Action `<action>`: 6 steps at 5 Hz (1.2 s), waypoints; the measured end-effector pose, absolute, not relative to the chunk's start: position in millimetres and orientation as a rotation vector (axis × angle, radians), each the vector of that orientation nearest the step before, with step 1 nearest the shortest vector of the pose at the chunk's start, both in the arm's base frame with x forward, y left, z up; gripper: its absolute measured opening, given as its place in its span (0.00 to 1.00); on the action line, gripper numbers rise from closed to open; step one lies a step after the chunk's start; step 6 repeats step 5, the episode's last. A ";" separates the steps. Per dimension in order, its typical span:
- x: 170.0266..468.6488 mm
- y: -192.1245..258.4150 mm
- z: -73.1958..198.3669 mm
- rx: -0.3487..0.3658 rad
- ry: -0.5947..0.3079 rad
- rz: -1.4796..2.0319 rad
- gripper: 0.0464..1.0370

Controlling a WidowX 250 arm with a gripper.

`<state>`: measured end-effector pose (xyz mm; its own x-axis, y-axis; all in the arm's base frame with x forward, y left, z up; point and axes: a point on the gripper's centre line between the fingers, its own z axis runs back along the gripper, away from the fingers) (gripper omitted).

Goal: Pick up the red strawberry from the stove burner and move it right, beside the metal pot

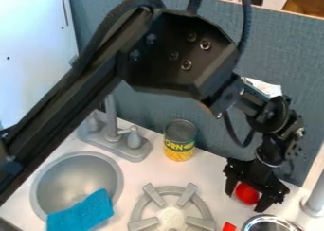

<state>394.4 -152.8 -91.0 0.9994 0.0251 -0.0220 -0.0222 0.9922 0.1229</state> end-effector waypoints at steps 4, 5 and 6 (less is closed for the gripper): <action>356.5 -133.1 -52.1 0.096 0.045 0.045 0.97; 327.6 -119.7 -4.8 0.091 0.016 0.062 0.97; 327.6 -119.7 -4.8 0.091 0.016 0.062 0.97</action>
